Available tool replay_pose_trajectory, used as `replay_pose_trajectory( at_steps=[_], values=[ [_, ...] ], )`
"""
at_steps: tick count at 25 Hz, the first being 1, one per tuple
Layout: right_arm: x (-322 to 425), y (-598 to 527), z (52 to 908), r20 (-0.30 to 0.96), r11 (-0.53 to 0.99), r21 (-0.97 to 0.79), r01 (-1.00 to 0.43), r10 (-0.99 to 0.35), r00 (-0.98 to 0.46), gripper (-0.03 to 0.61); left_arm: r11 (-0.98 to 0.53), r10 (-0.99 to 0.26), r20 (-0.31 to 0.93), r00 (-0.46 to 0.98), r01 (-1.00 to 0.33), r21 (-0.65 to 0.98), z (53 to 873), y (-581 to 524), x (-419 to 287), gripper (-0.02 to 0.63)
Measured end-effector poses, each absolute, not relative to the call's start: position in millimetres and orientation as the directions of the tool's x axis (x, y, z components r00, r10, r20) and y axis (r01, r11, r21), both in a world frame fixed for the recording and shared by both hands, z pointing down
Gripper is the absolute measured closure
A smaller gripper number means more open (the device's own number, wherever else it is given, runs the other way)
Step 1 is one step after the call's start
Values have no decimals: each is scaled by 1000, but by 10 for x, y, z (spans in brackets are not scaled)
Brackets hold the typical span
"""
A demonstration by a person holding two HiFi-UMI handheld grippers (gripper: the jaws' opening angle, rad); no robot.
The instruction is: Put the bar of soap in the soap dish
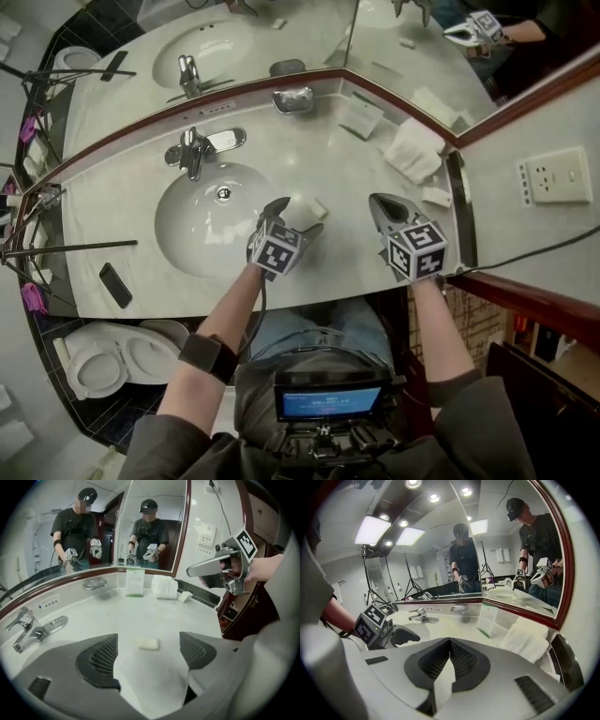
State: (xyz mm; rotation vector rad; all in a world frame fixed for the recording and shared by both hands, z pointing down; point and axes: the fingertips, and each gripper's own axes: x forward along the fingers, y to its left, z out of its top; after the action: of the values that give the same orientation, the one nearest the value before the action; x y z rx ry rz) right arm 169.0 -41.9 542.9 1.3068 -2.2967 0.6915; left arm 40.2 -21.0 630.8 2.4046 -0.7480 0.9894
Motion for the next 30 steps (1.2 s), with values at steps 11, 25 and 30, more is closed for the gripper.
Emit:
replay_pose_trajectory(
  at_steps=[11,25,30],
  values=[
    [1856,-295,5652,588,412,-231,-882,-663,-463,560,-778,-239,801,549,-601,180,7014,-239,650,207],
    [2080,-216,5782,601,371,-236,-898,-670,-435,560,-769,-235,843,485,-623,145,7354,-266,717,348],
    [2096,-213,5806,604,368,-240,-898,-667,-435,560,-766,-236,842,485,-626,146,7356,-283,714,350]
  ],
)
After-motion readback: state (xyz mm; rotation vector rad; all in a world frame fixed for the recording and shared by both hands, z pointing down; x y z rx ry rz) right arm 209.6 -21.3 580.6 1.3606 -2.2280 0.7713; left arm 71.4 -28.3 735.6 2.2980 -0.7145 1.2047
